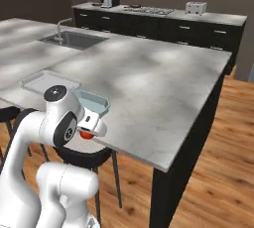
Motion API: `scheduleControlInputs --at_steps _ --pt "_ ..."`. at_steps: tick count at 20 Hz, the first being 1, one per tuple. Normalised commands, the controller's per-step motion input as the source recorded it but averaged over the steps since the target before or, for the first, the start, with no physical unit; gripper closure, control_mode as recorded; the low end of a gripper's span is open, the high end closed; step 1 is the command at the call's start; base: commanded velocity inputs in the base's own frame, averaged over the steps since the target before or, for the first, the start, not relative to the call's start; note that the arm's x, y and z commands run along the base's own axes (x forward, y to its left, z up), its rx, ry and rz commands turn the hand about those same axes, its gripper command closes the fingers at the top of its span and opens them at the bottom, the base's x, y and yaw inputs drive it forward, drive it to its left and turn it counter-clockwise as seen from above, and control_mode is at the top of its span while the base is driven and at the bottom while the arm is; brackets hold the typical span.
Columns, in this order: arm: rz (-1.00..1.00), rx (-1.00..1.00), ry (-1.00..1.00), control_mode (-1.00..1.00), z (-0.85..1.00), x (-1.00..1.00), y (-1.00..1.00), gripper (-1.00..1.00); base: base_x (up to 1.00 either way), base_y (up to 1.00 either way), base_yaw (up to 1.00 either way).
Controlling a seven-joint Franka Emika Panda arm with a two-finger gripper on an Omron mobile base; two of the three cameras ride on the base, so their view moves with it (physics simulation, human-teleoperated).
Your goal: Place the cold items (potato and tomato) from the fridge in one tupperware on the dining counter. Place the warm items (hot dog and kebab skewer) in the stove area in another tupperware.
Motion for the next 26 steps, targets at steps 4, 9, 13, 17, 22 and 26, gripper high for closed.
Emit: scheduleControlInputs --at_steps 4,9,13,17,22,26 --pt "0.0 0.0 0.0 1.0 0.0 0.0 0.0 1.0 0.33 1.0 -0.53" --pt "0.0 0.0 0.0 1.0 0.0 0.0 0.0 1.0 0.05 1.0 -0.4" --pt "0.0 0.0 0.0 1.0 0.0 0.0 0.0 1.0 0.09 1.0 -0.38" --pt "0.0 0.0 0.0 1.0 0.0 0.0 0.0 1.0 0.26 0.68 -0.31" --pt "0.0 0.0 0.0 1.0 0.0 0.0 0.0 1.0 0.46 -0.38 0.06" --pt "0.0 0.0 0.0 1.0 0.0 0.0 0.0 1.0 0.02 -0.93 0.11"
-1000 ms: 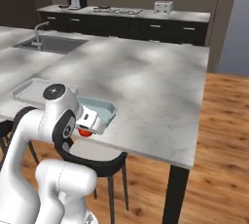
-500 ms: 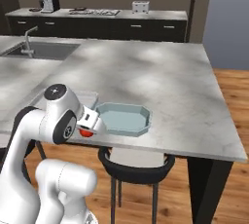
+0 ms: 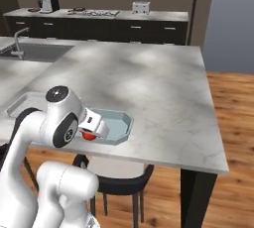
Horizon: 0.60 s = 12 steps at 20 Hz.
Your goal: Place the cold items (potato and tomato) from the fridge in one tupperware on the dining counter. Place the warm items (hot dog and kebab skewer) in the stove area in another tupperware.
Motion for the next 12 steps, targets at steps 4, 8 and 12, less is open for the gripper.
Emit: scheduleControlInputs --at_steps 4,8,12 --pt "0.0 0.0 0.0 1.0 0.0 0.0 0.0 1.0 0.45 -0.46 0.0" --pt "0.0 0.05 0.01 -1.0 0.0 0.25 0.0 1.0 0.68 -0.01 0.0" --pt "0.01 0.11 0.11 -1.0 -0.08 1.0 0.15 1.0 0.0 0.0 0.0"
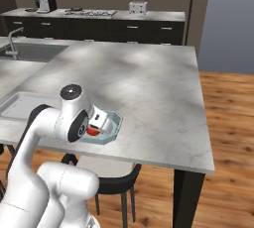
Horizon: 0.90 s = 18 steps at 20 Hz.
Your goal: Place the cold items (potato and tomato) from the fridge in one tupperware on the dining counter. Place the warm items (hot dog and kebab skewer) in the stove area in another tupperware.
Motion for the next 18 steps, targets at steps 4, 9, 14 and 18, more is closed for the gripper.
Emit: scheduleControlInputs --at_steps 4,9,14,18 --pt "0.07 0.0 0.37 -1.0 -0.37 1.0 0.47 1.0 0.0 0.0 0.0" --pt "0.06 0.01 0.23 -1.0 -0.39 0.95 0.27 1.0 0.0 0.0 0.0" --pt "0.05 0.0 0.01 -1.0 -0.46 0.76 0.1 1.0 0.0 0.0 0.0" --pt "0.09 0.0 0.01 -1.0 -0.58 0.45 0.06 1.0 0.0 0.0 0.0"
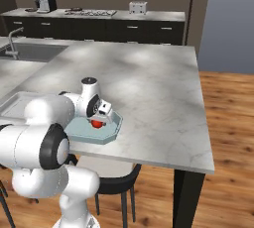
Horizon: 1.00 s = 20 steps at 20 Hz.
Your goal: Place the cold items (potato and tomato) from the fridge in one tupperware on the dining counter. Place the warm items (hot dog and kebab skewer) in the stove area in another tupperware.
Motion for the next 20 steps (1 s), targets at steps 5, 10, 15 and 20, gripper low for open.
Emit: scheduleControlInputs --at_steps 5,10,15,20 --pt "0.06 0.0 0.0 -1.0 -0.54 0.37 0.08 1.0 0.0 0.0 0.0" --pt "0.05 0.0 0.0 -1.0 -0.52 0.36 0.09 1.0 0.0 0.0 0.0" --pt "0.03 0.0 0.0 -1.0 -0.47 0.19 0.12 -1.0 0.0 0.0 0.0" --pt "0.0 0.0 0.0 -1.0 -0.26 0.0 0.19 -1.0 0.0 0.0 0.0"
